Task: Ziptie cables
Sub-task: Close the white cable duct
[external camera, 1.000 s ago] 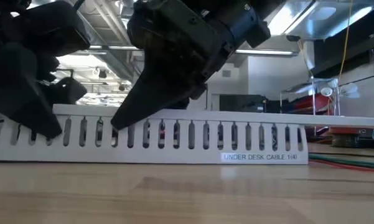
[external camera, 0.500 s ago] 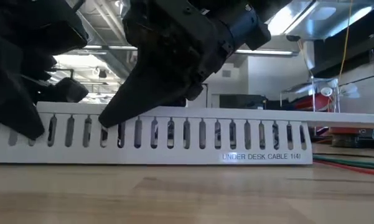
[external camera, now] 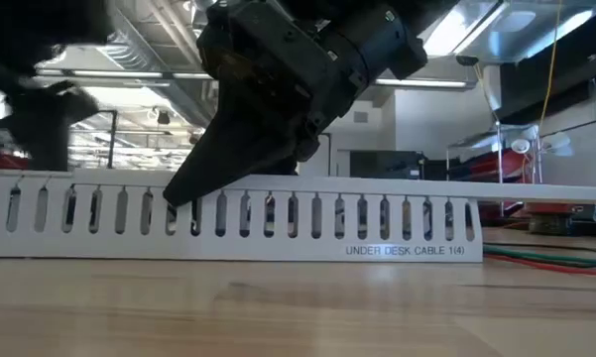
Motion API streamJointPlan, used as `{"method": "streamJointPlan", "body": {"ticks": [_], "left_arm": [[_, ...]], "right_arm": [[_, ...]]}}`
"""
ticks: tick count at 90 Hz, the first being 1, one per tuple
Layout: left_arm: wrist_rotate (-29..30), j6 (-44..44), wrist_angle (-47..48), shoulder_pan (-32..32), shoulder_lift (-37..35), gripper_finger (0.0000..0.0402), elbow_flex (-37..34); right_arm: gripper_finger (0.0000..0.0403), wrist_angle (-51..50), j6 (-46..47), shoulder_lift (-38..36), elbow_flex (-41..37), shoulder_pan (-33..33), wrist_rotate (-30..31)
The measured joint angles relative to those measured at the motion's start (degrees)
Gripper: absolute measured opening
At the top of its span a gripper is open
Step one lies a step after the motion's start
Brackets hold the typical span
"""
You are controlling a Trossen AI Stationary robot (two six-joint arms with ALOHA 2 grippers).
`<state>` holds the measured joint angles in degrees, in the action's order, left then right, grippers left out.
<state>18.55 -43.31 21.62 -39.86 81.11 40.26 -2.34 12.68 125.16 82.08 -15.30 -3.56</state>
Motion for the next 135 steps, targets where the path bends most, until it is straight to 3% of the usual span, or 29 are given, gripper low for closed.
{"method": "streamJointPlan", "body": {"ticks": [28, 57, 68, 92, 117, 135], "left_arm": [[5.59, 0.5, -10.17, -1.17, 4.02, 0.0269, -3.4], [2.93, 6.39, -13.05, 2.34, 6.32, 0.0149, -3.42], [2.64, 8.87, -16.57, 2.61, 6.5, 0.0128, -3.42], [2.41, 9.99, -19.48, 2.9, 6.63, 0.0124, -3.55], [1.15, 11.98, -20.2, 3.41, 6.63, 0.0125, -3.55], [-0.28, 8.7, -18.36, 4.51, 6.34, 0.0175, -3.36]], "right_arm": [[0.023, 0.16, -0.91, -0.02, -0.17, -0.01, -0.1], [0.023, 2.91, 0.78, 0.05, -0.55, -0.06, 0.02], [0.023, 4.13, 0.77, 0.19, -0.59, -0.1, 0.03], [0.023, 9.25, 0.99, 1.57, -0.66, -0.12, -1.23], [0.023, 7.09, 0.55, 1.35, -0.35, -0.1, -1.15], [0.023, 4.14, 0.17, 0.98, -0.09, -0.1, -0.43]]}}
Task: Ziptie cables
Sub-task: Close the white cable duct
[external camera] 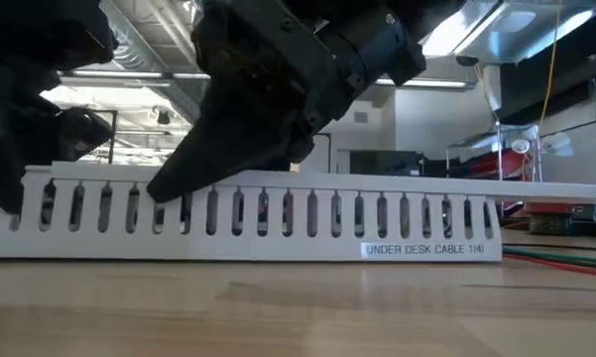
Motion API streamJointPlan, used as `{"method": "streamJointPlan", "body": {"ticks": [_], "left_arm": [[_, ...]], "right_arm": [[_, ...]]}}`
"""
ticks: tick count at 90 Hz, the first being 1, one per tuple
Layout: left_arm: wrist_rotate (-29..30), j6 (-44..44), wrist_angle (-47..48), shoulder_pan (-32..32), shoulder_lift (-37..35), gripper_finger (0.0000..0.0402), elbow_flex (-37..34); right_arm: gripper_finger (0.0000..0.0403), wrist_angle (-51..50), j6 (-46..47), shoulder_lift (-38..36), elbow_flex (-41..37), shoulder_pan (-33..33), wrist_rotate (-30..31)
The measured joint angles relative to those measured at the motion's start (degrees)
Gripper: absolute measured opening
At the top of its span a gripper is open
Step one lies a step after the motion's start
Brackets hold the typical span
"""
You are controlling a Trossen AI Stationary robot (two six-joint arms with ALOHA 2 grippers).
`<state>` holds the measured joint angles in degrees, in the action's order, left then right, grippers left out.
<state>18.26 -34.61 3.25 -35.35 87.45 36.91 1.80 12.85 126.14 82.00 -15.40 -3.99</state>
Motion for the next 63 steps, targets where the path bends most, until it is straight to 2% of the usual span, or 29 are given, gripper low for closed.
{"method": "streamJointPlan", "body": {"ticks": [9, 20, 33, 46, 63], "left_arm": [[-3.46, 1.45, 4.14, 0.99, -1.49, 0.0209, 1.3], [-4.14, -0.36, 16.43, 1.29, -4.08, 0.0233, 5.72], [-3.25, -0.73, 27.3, 1.1, -7.0, 0.0238, 10.26], [-1.86, -0.05, 31.68, 0.96, -8.32, 0.0239, 11.23], [-2.24, -8.58, 36.96, -2.16, -8.88, 0.0239, 11.23]], "right_arm": [[0.023, -0.7, -0.2, -0.04, 0.15, 0.06, 0.57], [0.023, -0.74, -1.46, -0.08, 0.33, 0.21, 1.33], [0.023, -1.96, -2.43, -0.08, 0.19, 0.42, 0.66], [0.023, -2.01, -2.44, -0.08, 0.1, 0.61, -0.21], [0.023, -2.22, -2.41, -0.08, 0.05, 0.79, -0.54]]}}
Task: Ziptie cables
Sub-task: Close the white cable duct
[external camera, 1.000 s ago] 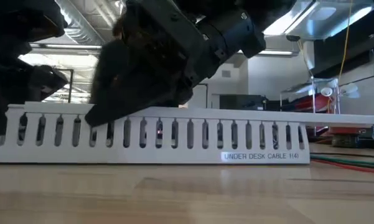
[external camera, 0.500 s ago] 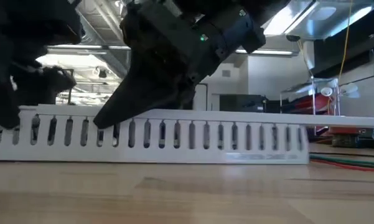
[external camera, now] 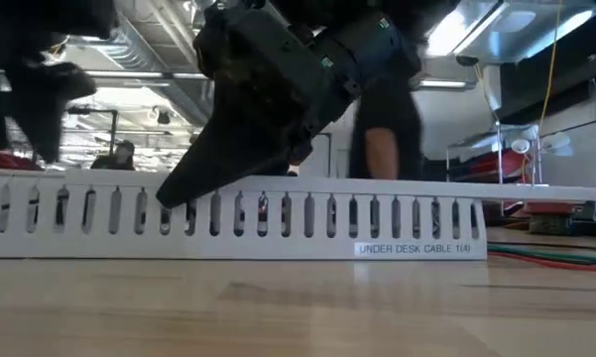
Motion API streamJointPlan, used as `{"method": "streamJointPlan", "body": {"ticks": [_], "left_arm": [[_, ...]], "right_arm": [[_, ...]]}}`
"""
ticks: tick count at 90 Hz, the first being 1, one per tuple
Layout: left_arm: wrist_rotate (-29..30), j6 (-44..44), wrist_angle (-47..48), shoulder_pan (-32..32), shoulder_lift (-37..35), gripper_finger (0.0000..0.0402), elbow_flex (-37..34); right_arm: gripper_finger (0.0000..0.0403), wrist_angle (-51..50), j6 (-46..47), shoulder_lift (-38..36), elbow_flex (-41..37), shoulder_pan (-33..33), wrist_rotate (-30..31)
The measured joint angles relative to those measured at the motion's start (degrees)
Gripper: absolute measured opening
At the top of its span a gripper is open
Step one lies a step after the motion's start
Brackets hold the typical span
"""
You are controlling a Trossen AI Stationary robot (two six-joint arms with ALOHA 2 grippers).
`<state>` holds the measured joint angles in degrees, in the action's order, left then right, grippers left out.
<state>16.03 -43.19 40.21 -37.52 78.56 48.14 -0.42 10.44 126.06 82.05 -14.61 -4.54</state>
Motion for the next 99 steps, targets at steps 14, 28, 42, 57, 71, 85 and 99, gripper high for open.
{"method": "streamJointPlan", "body": {"ticks": [14, 28, 42, 57, 71, 85, 99], "left_arm": [[2.78, -3.74, -2.63, -3.94, 0.28, 0.0239, -0.44], [4.34, -4.54, -10.04, -5.25, 0.42, 0.0239, -4.41], [4.51, -2.32, -17.6, -5.03, 0.42, 0.0239, -7.86], [4.5, -3.26, -19.78, -4.65, 0.4, 0.0239, -9.87], [4.54, -3.03, -22.98, -4.68, 0.39, 0.0239, -11.27], [4.18, -2.82, -23.07, -4.29, 0.42, 0.0239, -11.2], [3.78, -2.85, -21.43, -4.28, 0.46, 0.0239, -9.3]], "right_arm": [[0.023, 0.17, -0.27, 0.0, -0.08, 0.0, -0.02], [0.023, 0.53, -0.81, 0.04, -0.16, 0.02, -0.04], [0.023, 0.56, -1.32, 0.04, -0.18, 0.02, -0.07], [0.023, 0.58, -1.4, 0.07, -0.18, 0.02, -0.07], [0.023, 0.62, -1.61, 0.09, -0.2, 0.02, 0.44], [0.023, 0.67, -1.77, 0.09, -0.23, 0.02, 0.56], [0.023, 0.74, -1.86, 0.09, -0.23, 0.02, 0.68]]}}
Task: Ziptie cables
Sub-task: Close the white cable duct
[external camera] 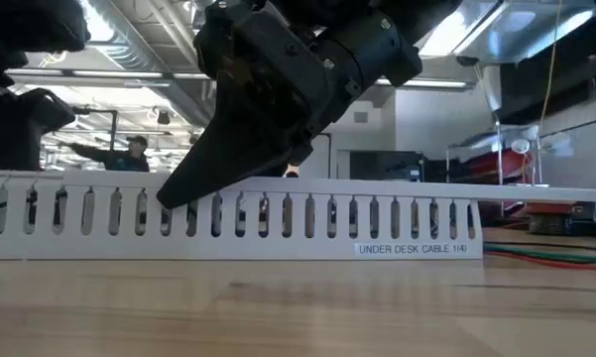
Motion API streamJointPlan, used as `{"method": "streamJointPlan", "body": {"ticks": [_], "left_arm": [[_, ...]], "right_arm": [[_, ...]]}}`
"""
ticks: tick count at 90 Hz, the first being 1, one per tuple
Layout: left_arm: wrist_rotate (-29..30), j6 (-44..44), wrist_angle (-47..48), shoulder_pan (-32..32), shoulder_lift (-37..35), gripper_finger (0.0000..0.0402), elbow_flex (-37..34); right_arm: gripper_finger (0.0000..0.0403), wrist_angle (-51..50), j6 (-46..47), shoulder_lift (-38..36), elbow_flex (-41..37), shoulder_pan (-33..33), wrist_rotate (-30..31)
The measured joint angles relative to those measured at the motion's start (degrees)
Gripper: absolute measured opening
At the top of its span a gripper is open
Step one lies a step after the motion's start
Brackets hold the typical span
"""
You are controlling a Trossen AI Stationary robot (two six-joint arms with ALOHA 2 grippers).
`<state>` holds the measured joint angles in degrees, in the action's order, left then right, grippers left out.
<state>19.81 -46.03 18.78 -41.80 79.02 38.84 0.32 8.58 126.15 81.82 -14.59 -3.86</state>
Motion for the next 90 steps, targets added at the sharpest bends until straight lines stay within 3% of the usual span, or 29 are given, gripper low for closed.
{"method": "streamJointPlan", "body": {"ticks": [31, 68, 90], "left_arm": [[-0.5, 1.04, -0.18, 0.66, 7.49, 0.0239, 0.73], [-0.51, 4.79, -2.32, 2.88, 10.15, 0.0235, 0.51], [-0.22, 7.6, -3.5, 3.82, 10.38, 0.0157, 0.47]], "right_arm": [[0.023, 0.05, 0.04, 0.0, -0.01, 0.0, 0.28], [0.023, 3.09, 0.45, 0.17, -0.31, 0.09, 0.45], [0.023, 3.47, 1.1, 0.17, -0.31, 0.07, 0.73]]}}
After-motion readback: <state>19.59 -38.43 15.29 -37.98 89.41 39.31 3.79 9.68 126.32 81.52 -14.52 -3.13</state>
